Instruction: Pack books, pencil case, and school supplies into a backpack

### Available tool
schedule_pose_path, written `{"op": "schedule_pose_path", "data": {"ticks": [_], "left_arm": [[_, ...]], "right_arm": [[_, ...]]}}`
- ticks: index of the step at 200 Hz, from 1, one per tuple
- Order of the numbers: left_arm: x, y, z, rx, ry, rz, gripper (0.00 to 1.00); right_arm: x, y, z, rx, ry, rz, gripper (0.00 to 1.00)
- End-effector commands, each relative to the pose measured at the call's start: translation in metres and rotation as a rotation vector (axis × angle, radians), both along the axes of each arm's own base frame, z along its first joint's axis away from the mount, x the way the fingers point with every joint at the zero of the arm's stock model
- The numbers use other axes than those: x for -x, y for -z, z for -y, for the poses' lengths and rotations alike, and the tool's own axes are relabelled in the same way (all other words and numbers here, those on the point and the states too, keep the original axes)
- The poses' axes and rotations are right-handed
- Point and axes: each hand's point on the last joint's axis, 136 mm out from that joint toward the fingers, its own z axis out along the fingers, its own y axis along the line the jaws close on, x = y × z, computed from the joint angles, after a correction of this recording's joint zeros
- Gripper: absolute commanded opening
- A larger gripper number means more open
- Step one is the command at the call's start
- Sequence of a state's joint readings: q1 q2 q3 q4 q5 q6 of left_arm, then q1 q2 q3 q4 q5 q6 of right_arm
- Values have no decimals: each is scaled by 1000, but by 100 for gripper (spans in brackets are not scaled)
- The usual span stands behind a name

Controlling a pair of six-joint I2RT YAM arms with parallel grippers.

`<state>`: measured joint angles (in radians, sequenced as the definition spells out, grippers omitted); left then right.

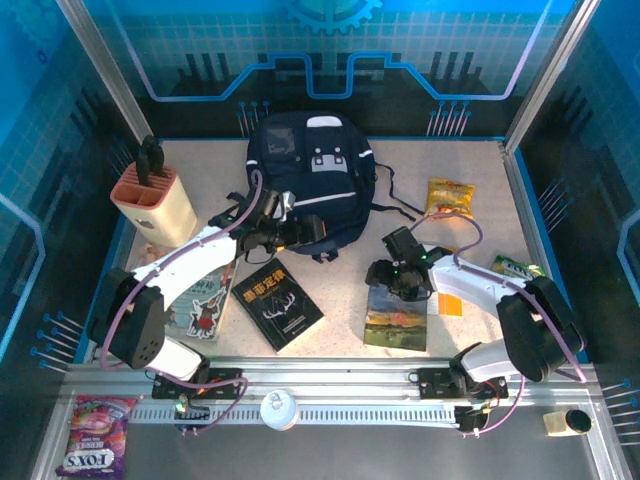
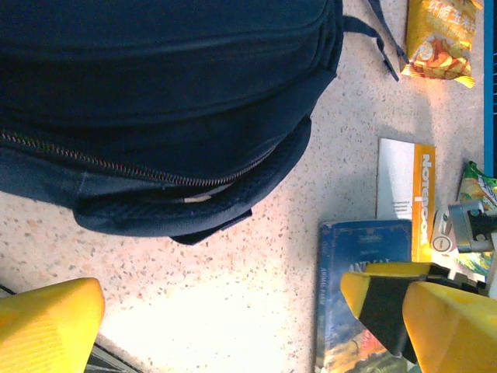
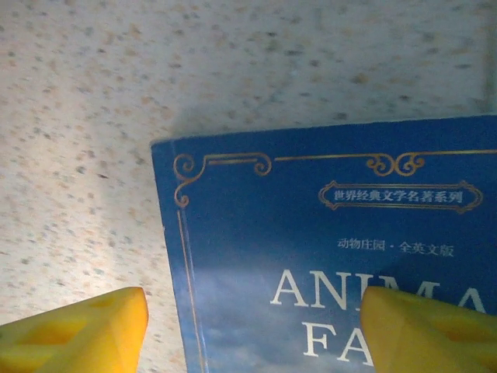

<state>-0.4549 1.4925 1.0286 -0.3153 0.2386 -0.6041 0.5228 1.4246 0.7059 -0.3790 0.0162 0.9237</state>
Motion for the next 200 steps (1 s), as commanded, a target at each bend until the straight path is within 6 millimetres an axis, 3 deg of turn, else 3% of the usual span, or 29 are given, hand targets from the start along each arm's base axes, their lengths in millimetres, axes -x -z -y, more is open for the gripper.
{"op": "schedule_pose_path", "data": {"ticks": [1,34,69,89,117,137,158,200], "left_arm": [[5,8,10,38,-3,-49,99],[10,17,19,58,-9,-86,99],[16,22,34,78,4,-117,99],[23,25,43,83,22,-139,99],[35,32,58,90,51,-171,99],[43,40,71,86,70,-190,98],[47,53,81,63,75,-219,92],[50,76,89,15,75,-272,73]], "right_arm": [[-8,15,-20,-94,25,-14,73],[-34,22,-44,-173,38,15,69],[-65,-4,-61,-191,-44,91,65],[-66,-32,-47,-126,-80,158,64],[-51,-52,-5,-7,-84,216,63],[-37,-47,24,79,-91,210,61],[-28,-37,39,99,-99,166,57],[-22,-11,39,100,-115,54,41]]}}
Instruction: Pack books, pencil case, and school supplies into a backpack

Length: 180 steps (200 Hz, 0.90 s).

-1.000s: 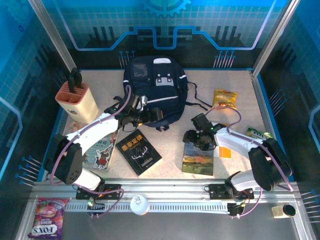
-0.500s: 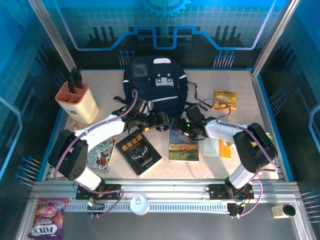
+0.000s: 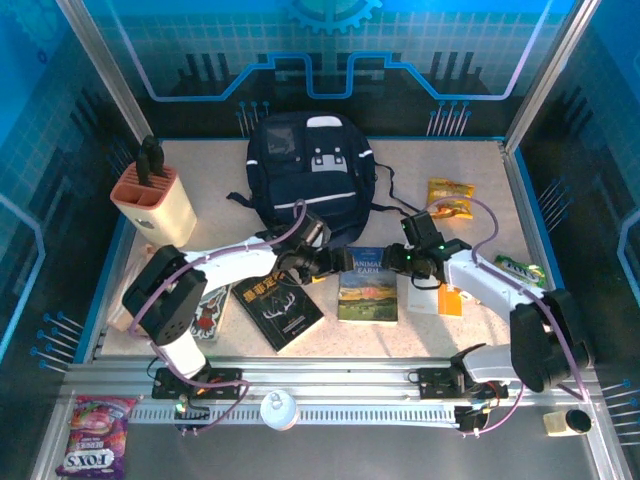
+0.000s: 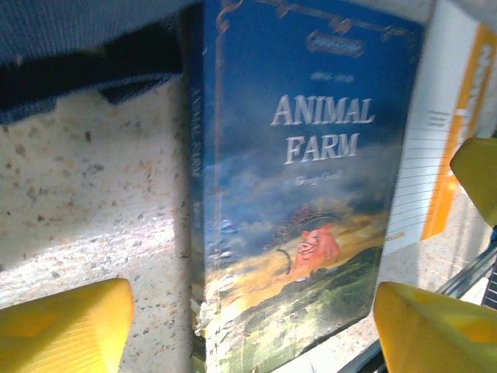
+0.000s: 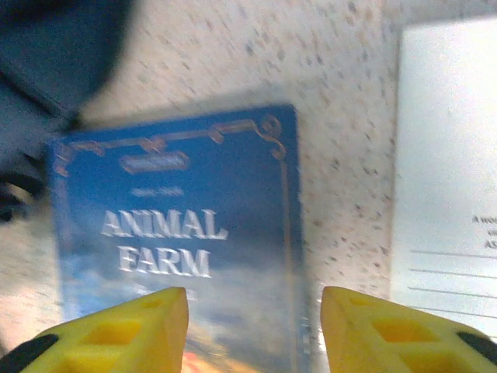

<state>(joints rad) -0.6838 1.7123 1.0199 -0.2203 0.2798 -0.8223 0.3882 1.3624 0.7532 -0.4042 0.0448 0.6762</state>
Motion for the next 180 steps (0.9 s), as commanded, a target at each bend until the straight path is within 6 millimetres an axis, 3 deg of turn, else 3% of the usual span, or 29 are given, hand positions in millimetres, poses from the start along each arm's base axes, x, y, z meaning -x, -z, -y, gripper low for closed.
{"op": "schedule_pose_path", "data": {"ticks": [1,20,64,100,180], "left_arm": [[-5,3,6,-8,-11,-14,73],[-5,9,11,0,6,-33,64],[-8,17,22,21,29,-63,51],[-8,27,23,5,22,-96,54],[-8,29,35,49,60,-124,62]], "right_arm": [[13,21,5,36,-32,-97,41],[15,32,5,43,-23,-143,34],[21,48,2,22,-10,-192,30],[24,54,1,9,9,-207,30],[26,61,-2,-20,26,-227,29]]}}
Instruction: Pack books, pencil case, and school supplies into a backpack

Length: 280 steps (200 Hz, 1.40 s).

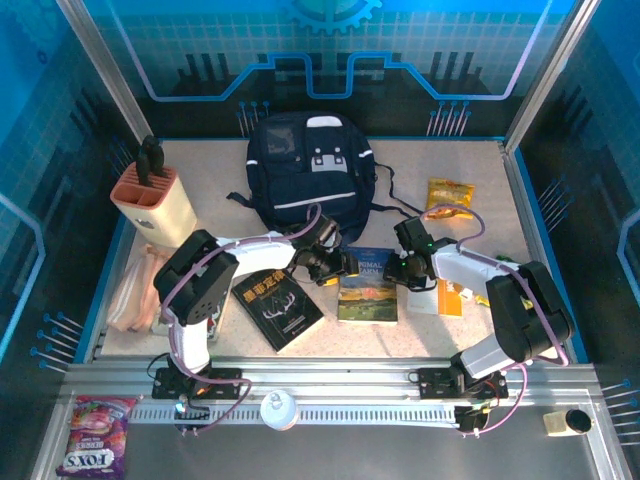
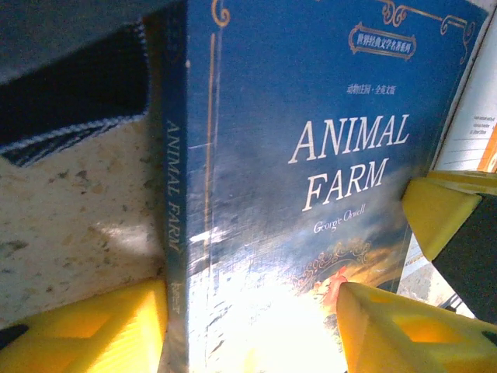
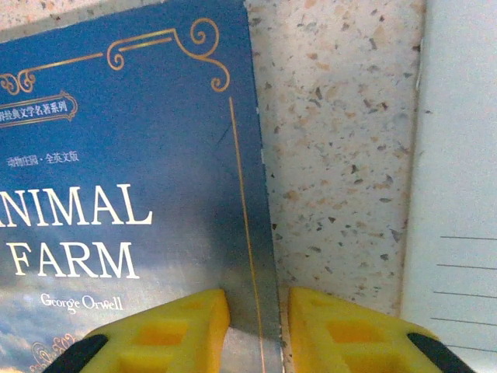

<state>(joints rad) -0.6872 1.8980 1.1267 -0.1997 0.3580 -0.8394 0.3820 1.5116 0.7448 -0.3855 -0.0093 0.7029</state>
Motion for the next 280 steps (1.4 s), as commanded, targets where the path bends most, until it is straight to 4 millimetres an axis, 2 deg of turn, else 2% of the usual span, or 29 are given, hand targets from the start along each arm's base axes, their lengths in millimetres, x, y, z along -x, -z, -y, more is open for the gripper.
{"op": "schedule_pose_path", "data": {"ticks": [1,36,57,80,97,134,173,198,214,238,271,280], "left_arm": [[2,-2,10,34,28,-26,62],[2,-11,20,87,66,-16,62],[2,-31,29,158,100,26,57],[7,-65,42,267,149,54,53],[12,-79,45,289,167,82,51],[14,-74,44,281,165,77,42],[7,-58,49,242,148,37,39],[3,-57,49,226,141,38,30],[-2,-62,47,210,131,64,22],[-18,-82,33,209,86,128,0],[-49,-130,-2,287,-28,235,0],[-58,-145,-16,312,-71,271,0]], "right_arm": [[15,18,1,-15,17,-75,29],[16,21,5,-18,48,-80,29],[17,21,11,-18,87,-81,28],[16,18,17,-39,147,-49,27],[15,17,21,-44,180,-38,27],[15,13,23,-53,200,-18,26],[16,10,22,-81,207,-2,27],[15,6,21,-100,215,19,27],[10,-2,21,-114,222,48,29],[-1,-23,18,-160,224,116,35],[-23,-68,0,-326,219,248,56],[-29,-83,-7,-391,215,282,59]]}}
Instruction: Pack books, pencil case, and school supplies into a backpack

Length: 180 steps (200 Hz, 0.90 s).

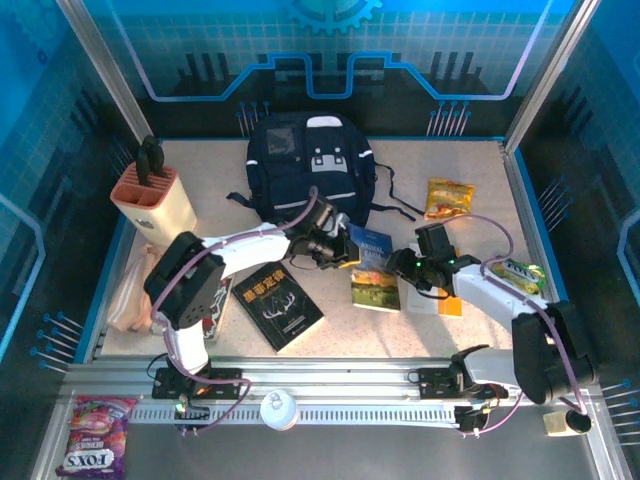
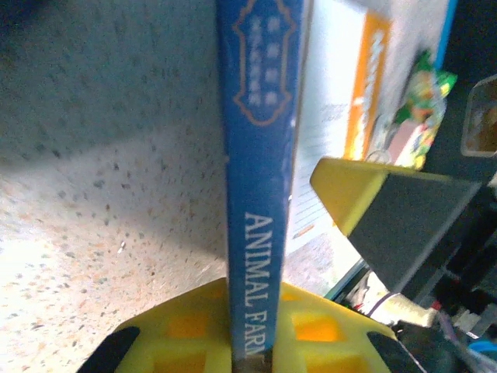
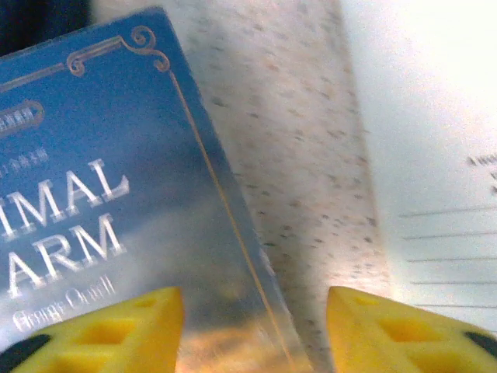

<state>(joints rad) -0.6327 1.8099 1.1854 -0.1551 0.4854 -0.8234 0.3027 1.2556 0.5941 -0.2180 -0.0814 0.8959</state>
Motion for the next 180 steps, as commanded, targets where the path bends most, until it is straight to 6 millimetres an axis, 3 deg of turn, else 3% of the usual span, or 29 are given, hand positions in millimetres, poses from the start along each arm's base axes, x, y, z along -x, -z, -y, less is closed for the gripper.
{"op": "schedule_pose_path", "data": {"ticks": [1,35,75,85,108,151,180], "left_arm": [[-34,-74,-30,126,-117,164,0],[-68,-116,-90,203,-346,266,0],[-92,-148,-137,353,-563,309,0],[-95,-152,-141,382,-593,312,0],[-98,-156,-143,424,-629,306,0],[-103,-150,-143,462,-665,280,0],[-103,-150,-142,472,-661,269,0]], "right_arm": [[-20,-42,-17,-163,-2,125,59],[-36,-99,-46,-418,-7,227,66],[-46,-139,-89,-566,-78,296,84],[-48,-147,-100,-586,-89,315,92],[-55,-162,-123,-649,-96,355,98],[-71,-164,-156,-743,-91,334,99],[-83,-165,-167,-760,-88,348,96]]}}
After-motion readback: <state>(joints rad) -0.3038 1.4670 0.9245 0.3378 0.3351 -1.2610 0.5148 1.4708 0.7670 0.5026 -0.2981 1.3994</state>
